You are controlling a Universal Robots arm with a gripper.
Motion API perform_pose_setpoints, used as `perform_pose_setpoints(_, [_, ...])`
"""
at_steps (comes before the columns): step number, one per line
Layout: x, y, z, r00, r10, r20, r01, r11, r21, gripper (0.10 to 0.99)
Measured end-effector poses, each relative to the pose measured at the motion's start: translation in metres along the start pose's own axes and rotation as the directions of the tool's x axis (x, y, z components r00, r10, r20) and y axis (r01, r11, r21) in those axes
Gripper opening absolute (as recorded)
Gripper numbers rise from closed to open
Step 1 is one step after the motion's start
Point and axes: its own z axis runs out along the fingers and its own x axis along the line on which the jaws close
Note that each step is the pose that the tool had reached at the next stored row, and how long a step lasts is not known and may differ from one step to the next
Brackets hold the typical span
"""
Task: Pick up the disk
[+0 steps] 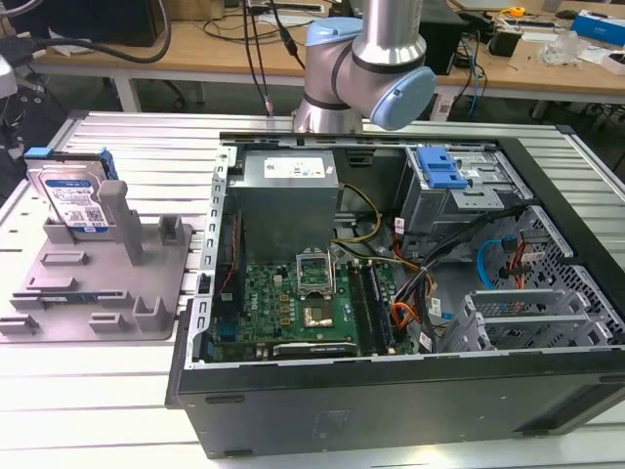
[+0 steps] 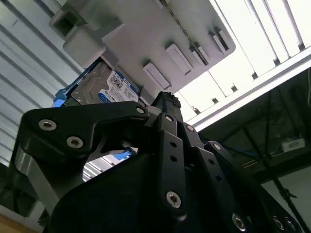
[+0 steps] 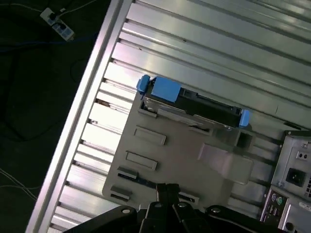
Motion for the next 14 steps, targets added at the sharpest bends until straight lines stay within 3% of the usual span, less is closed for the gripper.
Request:
perform_pose_setpoints(1, [0.0,0.0,0.0,0.9992,-0.04,-0.0015,0.04,0.9992,0.0,0.106])
perform_pose_setpoints(5, [0.0,0.0,0.0001,0.993,-0.118,-0.0043,0.118,0.993,0.0,0.106])
perform_pose_setpoints(8, [0.0,0.0,0.0002,0.9813,-0.193,-0.0069,0.193,0.9813,0.0,0.106])
perform_pose_setpoints(10, [0.0,0.0,0.0004,0.9556,-0.295,-0.0107,0.295,0.9556,-0.001,0.106])
perform_pose_setpoints(11, [0.0,0.0,0.0004,0.9458,-0.325,-0.0119,0.325,0.9458,-0.002,0.106])
perform_pose_setpoints(13, [0.0,0.0,0.0004,0.9329,-0.36,-0.0133,0.36,0.933,-0.002,0.106])
perform_pose_setpoints(14, [0.0,0.0,0.0005,0.9202,-0.391,-0.0144,0.391,0.9203,-0.003,0.106])
